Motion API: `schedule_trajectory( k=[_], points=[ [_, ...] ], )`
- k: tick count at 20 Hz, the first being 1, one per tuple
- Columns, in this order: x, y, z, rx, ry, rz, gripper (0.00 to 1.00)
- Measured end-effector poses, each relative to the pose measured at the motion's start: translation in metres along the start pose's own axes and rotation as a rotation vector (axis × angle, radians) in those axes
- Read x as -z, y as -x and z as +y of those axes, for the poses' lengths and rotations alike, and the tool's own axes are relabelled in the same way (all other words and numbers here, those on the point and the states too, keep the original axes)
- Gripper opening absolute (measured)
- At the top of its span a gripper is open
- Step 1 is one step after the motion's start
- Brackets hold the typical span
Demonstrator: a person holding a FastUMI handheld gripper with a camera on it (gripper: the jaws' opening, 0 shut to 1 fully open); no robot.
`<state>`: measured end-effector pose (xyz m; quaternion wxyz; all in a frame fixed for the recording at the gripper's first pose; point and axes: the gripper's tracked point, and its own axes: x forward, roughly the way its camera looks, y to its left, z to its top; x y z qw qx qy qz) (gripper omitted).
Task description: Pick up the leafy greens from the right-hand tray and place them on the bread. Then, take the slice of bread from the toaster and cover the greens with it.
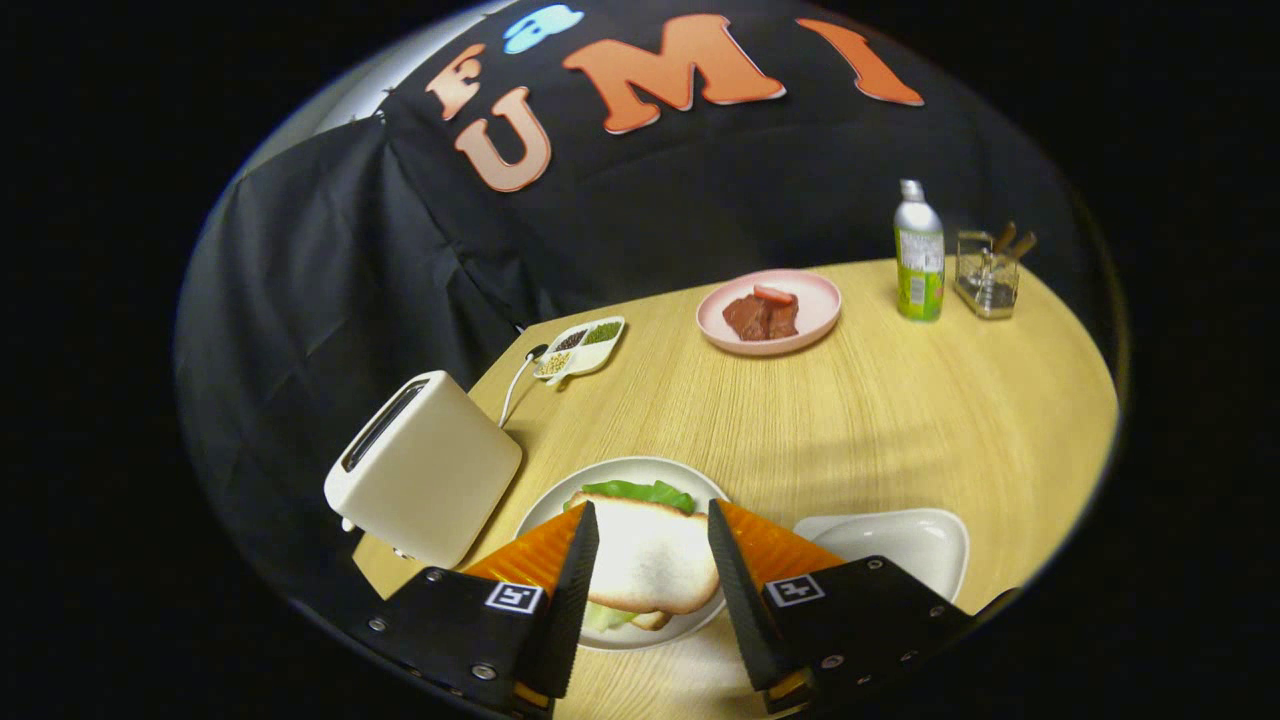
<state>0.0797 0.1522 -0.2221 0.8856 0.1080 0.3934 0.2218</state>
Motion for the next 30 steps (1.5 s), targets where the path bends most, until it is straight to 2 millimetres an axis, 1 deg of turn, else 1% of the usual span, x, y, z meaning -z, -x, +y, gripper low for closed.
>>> schedule_trajectory(
  k=[3,4,6,11,13,14,17,19,21,24,28,30],
  points=[
    [-0.033,0.036,0.008,0.046,0.133,-0.144,0.74],
    [-0.046,0.048,0.01,0.064,0.17,-0.197,0.78],
    [-0.068,0.078,0.013,0.105,0.209,-0.302,0.83],
    [-0.108,0.146,0.008,0.225,0.253,-0.516,0.88],
    [-0.118,0.174,0.001,0.276,0.254,-0.582,0.92],
    [-0.118,0.184,-0.001,0.298,0.248,-0.606,0.93],
    [-0.109,0.203,-0.005,0.334,0.247,-0.653,0.95],
    [-0.108,0.216,-0.011,0.363,0.249,-0.689,0.97],
    [-0.111,0.227,-0.009,0.365,0.248,-0.735,0.97],
    [-0.108,0.23,-0.003,0.372,0.29,-0.761,0.97],
    [-0.112,0.243,0.015,0.36,0.319,-0.833,0.97],
    [-0.112,0.244,0.016,0.365,0.321,-0.841,0.97]
  ],
)
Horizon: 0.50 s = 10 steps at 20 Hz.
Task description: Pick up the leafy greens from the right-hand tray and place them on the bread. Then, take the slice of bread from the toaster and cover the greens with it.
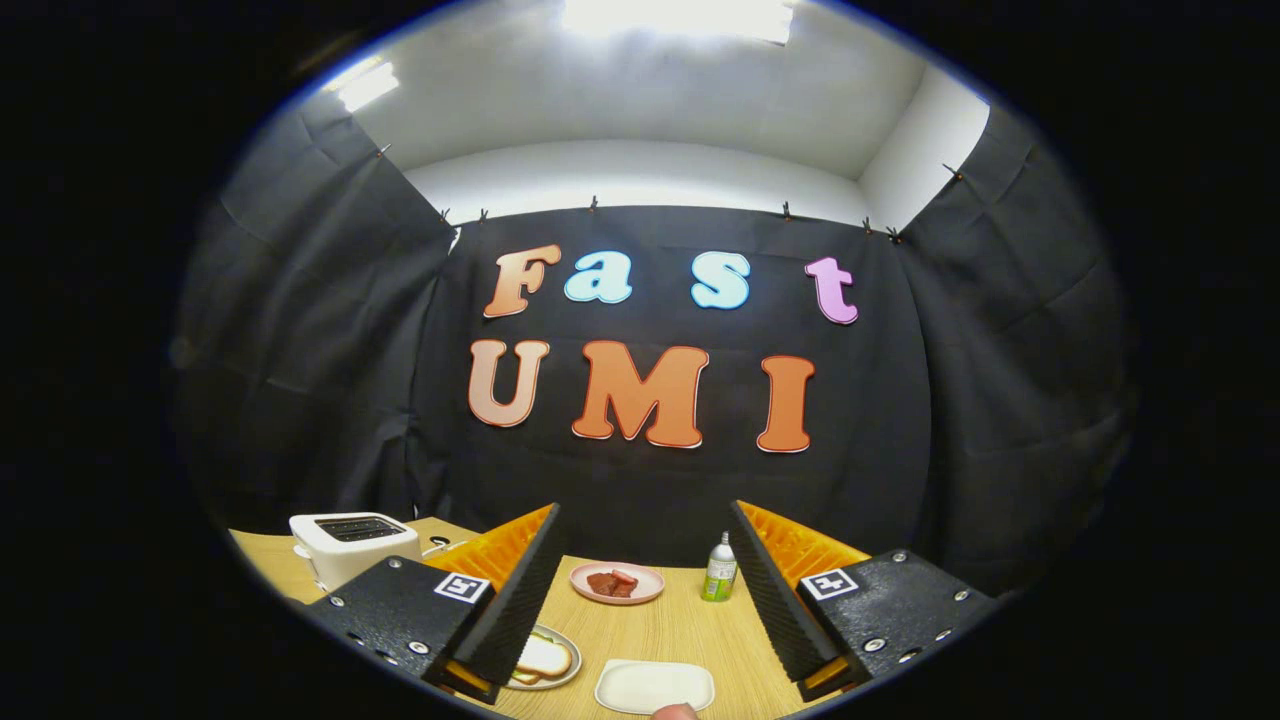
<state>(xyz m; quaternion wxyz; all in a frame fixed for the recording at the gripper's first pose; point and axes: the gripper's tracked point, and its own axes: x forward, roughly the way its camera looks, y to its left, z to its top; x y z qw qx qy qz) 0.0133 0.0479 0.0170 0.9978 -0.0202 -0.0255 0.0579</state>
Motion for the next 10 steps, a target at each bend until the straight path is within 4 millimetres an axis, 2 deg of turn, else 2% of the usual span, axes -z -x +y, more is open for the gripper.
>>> schedule_trajectory(
  k=[10],
  points=[
    [0.0059,0.002,-0.0038,0.005,-0.002,0.008,0.99]
  ],
)
